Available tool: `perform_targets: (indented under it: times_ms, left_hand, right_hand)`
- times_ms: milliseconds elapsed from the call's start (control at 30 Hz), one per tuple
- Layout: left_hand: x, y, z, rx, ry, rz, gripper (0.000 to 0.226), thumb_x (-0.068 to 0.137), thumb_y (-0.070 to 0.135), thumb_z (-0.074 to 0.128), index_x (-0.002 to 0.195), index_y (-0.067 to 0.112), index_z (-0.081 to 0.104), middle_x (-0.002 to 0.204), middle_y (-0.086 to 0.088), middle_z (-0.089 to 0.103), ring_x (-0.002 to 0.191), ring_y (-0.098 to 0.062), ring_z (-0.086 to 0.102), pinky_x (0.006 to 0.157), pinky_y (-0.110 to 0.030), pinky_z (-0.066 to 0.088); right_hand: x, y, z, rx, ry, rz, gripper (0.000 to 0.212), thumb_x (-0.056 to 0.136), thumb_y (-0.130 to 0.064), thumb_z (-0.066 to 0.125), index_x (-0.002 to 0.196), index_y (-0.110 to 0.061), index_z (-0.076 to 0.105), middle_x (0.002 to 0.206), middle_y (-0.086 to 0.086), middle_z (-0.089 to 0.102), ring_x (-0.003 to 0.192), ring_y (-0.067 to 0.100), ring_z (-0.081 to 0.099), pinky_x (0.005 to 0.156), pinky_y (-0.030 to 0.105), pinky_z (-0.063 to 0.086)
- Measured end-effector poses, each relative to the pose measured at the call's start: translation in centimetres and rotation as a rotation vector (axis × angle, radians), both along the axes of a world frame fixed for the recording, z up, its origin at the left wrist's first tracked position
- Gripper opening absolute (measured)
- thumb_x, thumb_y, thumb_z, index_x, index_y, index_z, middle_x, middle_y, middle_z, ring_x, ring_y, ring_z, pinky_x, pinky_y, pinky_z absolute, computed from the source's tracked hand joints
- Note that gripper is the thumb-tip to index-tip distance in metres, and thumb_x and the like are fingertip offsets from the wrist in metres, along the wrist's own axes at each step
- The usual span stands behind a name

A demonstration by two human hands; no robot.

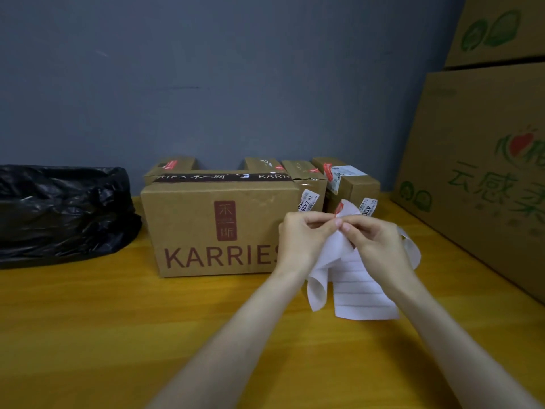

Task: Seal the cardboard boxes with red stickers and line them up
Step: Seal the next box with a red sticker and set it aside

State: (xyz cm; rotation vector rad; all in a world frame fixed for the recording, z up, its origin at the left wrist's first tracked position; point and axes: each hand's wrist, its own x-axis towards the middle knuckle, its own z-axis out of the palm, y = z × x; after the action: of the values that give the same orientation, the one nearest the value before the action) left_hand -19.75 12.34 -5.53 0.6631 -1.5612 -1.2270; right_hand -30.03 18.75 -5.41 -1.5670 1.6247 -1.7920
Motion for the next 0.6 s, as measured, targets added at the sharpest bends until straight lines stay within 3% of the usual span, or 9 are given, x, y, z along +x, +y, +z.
perform_targets:
  times_ms: [233,500,600]
  left_hand:
    - [-0.03,-0.51,-0.13,0.076,0.003,-0.031,0.011,0.084,0.01,0.067,0.09,0.004,0.075,0.078,-0.005,0.071,0.077,-0.012,0.063,0.075,-0.031,0.05]
    - [0.02,-0.17,0.17,0.005,-0.039,-0.039,0.006,0.083,0.008,0.068,0.084,0.007,0.073,0.073,0.001,0.069,0.074,-0.01,0.063,0.075,-0.024,0.051]
    - [0.16,0.08,0.53,-0.027,-0.051,-0.036,0.01,0.079,0.008,0.072,0.078,0.016,0.066,0.072,0.001,0.067,0.073,-0.011,0.066,0.076,-0.022,0.053]
  right_hand:
    - [0.13,-0.18,-0.14,0.019,0.009,0.01,0.017,0.09,0.001,0.054,0.084,-0.011,0.065,0.081,-0.004,0.065,0.073,-0.007,0.06,0.068,0.008,0.046]
    - [0.39,-0.04,0.06,0.003,-0.091,0.013,0.019,0.088,0.0,0.057,0.081,-0.015,0.065,0.08,-0.001,0.066,0.071,-0.006,0.062,0.066,0.007,0.047]
    - [0.23,0.06,0.16,-0.012,-0.118,-0.015,0.019,0.087,-0.001,0.059,0.081,-0.018,0.066,0.081,-0.003,0.067,0.072,-0.005,0.063,0.066,0.008,0.048]
